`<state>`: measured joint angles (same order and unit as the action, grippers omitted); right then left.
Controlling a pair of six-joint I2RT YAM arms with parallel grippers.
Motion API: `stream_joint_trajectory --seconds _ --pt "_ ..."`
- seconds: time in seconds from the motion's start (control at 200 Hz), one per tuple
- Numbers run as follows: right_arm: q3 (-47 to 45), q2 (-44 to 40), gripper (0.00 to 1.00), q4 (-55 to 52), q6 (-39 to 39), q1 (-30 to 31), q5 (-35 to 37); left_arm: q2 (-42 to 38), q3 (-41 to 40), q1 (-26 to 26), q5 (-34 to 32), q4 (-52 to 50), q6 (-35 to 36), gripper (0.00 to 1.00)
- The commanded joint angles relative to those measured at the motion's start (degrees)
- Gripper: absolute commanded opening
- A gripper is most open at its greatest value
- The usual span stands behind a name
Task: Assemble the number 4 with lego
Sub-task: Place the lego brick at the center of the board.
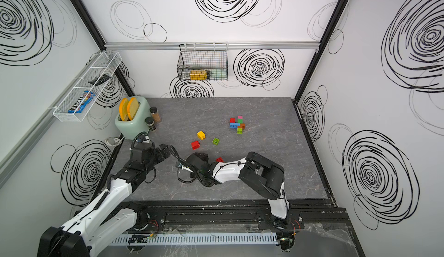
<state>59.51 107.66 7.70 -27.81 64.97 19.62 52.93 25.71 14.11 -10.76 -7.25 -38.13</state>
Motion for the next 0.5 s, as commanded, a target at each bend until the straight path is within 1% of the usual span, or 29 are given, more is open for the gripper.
stream_joint_trajectory --seconds 0.0,0.05,0.115,0.155,0.22,0.31,0.345,0.38,0.435,0.495 --pt "-0.2 -7.1 0.97 -7.0 6.5 -0.7 -11.9 1.8 1.0 6.3 -6.9 0.2 0.0 0.96" --pt "-1.2 -10.1 0.97 -7.5 9.0 -1.1 -12.7 2.8 1.1 9.9 -9.0 0.8 0.8 0.96" --pt "-3.4 -14.3 0.97 -7.2 13.1 -2.6 -13.3 4.7 1.2 13.1 -9.2 1.8 1.2 0.96" --pt "-4.9 -17.0 0.97 -6.9 16.0 -4.2 -14.6 6.1 1.1 14.0 -7.7 2.5 0.8 0.96" --pt "-8.0 -22.2 0.97 -6.2 21.0 -7.2 -15.7 8.4 0.8 14.9 -3.5 4.5 0.5 0.96" --pt "-12.7 -30.5 0.97 -3.9 27.5 -11.7 -16.1 10.4 0.8 18.1 0.6 8.2 2.8 0.96" --pt "-14.7 -33.9 0.97 -2.5 30.1 -13.3 -14.7 10.8 0.7 19.8 3.2 10.6 5.2 0.96" --pt "-16.8 -37.2 0.97 -1.2 32.7 -14.5 -11.8 11.5 0.4 21.8 4.4 13.0 7.6 0.96" --pt "-20.1 -42.0 0.97 1.2 35.6 -15.9 -6.6 12.7 0.0 25.1 4.2 16.2 10.8 0.96" --pt "-23.6 -46.7 0.97 3.7 36.4 -17.8 -5.1 15.0 -0.3 27.9 4.0 19.0 14.2 0.96"
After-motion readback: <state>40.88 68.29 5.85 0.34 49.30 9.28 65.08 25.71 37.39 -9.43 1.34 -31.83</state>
